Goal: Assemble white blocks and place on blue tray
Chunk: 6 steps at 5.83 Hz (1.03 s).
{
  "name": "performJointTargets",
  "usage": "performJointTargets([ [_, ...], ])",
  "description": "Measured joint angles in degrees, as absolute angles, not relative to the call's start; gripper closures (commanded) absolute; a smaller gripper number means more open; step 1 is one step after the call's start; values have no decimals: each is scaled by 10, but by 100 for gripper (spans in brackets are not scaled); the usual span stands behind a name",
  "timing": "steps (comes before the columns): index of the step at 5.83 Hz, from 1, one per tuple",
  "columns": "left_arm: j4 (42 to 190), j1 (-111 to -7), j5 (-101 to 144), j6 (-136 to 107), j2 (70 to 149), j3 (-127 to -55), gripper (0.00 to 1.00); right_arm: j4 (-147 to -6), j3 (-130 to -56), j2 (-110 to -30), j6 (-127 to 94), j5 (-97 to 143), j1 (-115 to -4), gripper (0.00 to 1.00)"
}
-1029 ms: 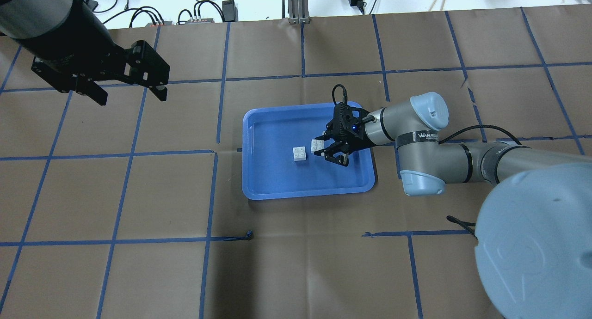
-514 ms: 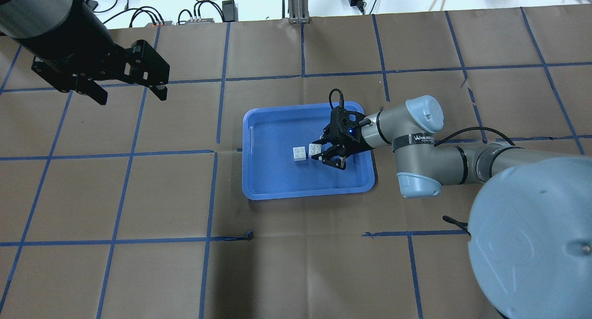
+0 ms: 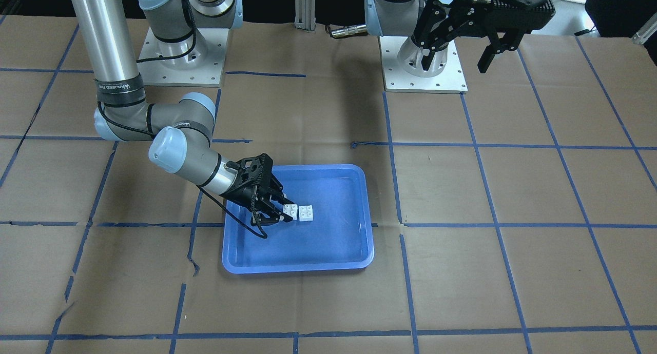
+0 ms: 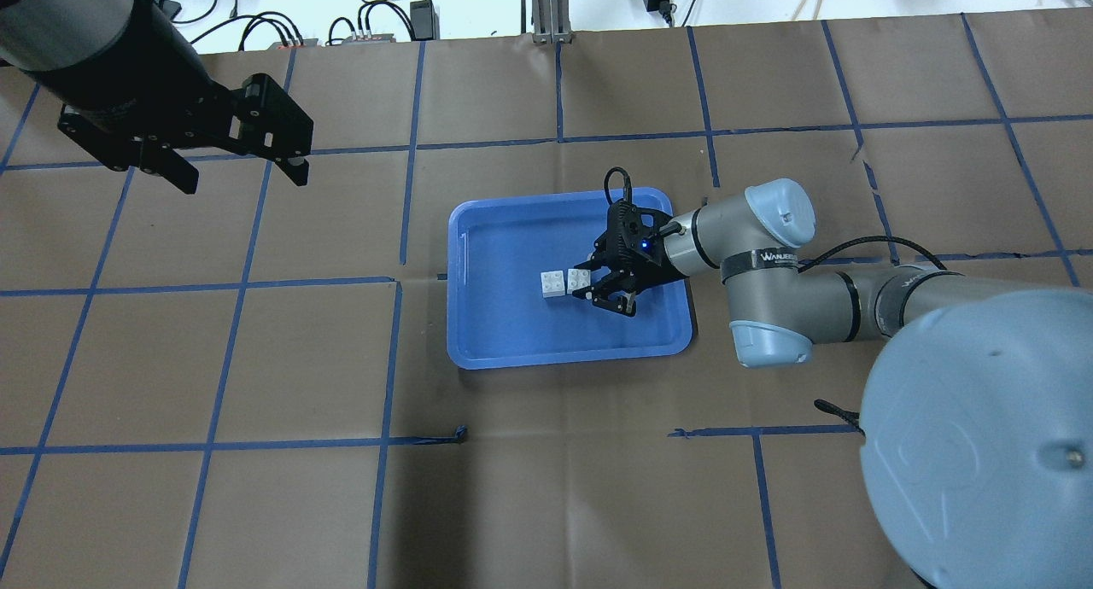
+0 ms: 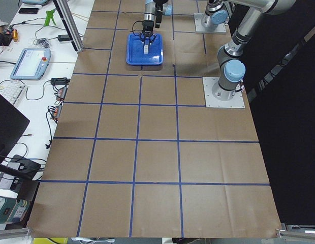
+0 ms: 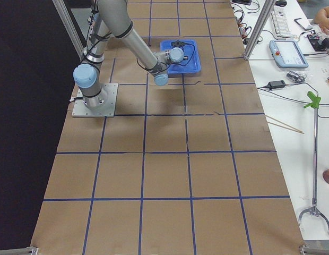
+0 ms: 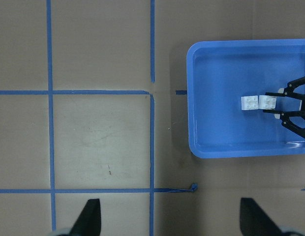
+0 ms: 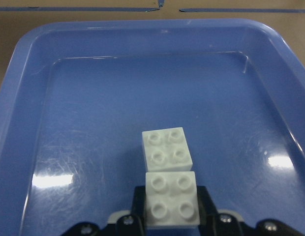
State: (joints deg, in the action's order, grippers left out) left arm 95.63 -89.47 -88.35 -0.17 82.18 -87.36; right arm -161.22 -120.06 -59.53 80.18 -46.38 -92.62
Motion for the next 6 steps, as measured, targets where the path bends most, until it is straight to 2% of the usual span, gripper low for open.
performJointTargets([
  [3,956,-895,-884,-3,822,-874,1,-1614,-1201,-591,800,-462,-933,74],
  [5,956,-895,-884,-3,822,-874,1,-1613,-1201,-591,800,-461,-933,61],
  [6,956,-895,-883,-4,822,-874,1,-1612,-1201,-591,800,-461,-933,61],
])
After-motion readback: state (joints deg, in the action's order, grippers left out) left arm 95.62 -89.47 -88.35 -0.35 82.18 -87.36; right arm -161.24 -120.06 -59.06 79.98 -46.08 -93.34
